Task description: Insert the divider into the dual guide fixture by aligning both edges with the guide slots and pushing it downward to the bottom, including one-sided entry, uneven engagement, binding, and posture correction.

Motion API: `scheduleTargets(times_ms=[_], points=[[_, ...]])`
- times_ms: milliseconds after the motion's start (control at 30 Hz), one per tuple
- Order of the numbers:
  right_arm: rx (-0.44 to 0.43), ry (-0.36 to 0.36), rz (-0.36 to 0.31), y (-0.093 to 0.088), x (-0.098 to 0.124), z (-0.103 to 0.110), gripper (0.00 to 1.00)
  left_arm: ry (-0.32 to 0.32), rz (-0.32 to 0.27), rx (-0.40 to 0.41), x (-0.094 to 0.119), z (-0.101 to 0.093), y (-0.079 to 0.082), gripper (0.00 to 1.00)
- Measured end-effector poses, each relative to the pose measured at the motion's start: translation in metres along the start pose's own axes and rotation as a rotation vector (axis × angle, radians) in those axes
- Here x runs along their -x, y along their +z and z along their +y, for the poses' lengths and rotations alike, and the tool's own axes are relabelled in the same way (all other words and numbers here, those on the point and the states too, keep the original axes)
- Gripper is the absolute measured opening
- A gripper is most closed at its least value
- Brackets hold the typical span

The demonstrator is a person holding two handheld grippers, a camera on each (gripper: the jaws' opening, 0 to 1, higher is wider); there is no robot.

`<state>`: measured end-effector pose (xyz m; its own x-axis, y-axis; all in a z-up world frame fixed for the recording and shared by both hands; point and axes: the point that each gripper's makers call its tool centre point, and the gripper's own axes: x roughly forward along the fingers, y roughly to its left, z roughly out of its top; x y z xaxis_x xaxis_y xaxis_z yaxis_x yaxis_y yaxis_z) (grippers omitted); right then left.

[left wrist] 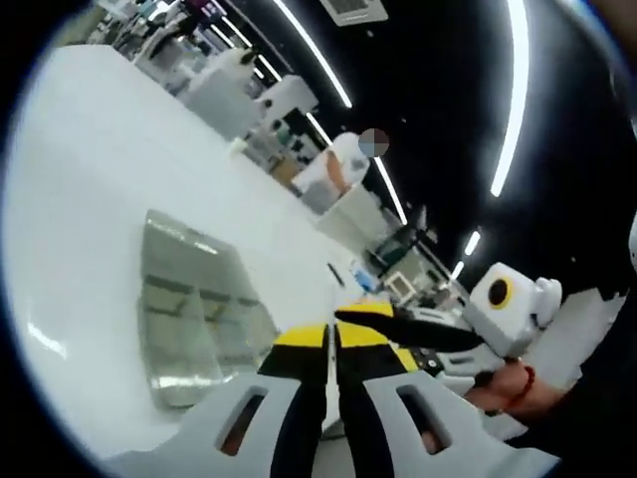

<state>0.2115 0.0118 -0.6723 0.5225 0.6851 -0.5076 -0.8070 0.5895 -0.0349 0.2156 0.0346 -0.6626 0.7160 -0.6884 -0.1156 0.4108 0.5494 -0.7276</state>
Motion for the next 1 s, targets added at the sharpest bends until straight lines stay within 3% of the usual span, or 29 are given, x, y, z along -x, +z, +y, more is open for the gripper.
scheduleTargets(times_ms=[67,100,167,233,333,633,1000], points=[[0.034,-0.026,0.009,-0.002,0.003,-0.006,0.16,-0.004,-0.002,-0.012,0.003,-0.002,0.002,0.00],[0.037,0.012,-0.013,0.001,0.004,-0.001,0.09,0.006,-0.009,-0.019,0.005,0.000,0.004,0.00],[-0.012,0.032,-0.041,0.007,0.006,0.001,0.14,0.005,0.004,-0.064,0.007,0.001,0.004,0.00],[0.049,0.013,-0.063,0.013,0.008,-0.003,0.19,0.032,0.012,-0.104,0.009,0.008,0.004,0.00],[0.055,0.022,-0.034,0.010,0.007,-0.003,0.14,0.034,0.014,-0.128,0.011,0.008,0.004,0.00],[0.122,0.060,0.005,0.007,0.005,0.004,0.15,0.038,0.055,-0.216,0.013,0.008,-0.003,0.00],[0.327,0.165,0.126,-0.001,-0.001,0.009,0.15,0.043,0.180,-0.490,0.016,0.005,-0.014,0.00]])
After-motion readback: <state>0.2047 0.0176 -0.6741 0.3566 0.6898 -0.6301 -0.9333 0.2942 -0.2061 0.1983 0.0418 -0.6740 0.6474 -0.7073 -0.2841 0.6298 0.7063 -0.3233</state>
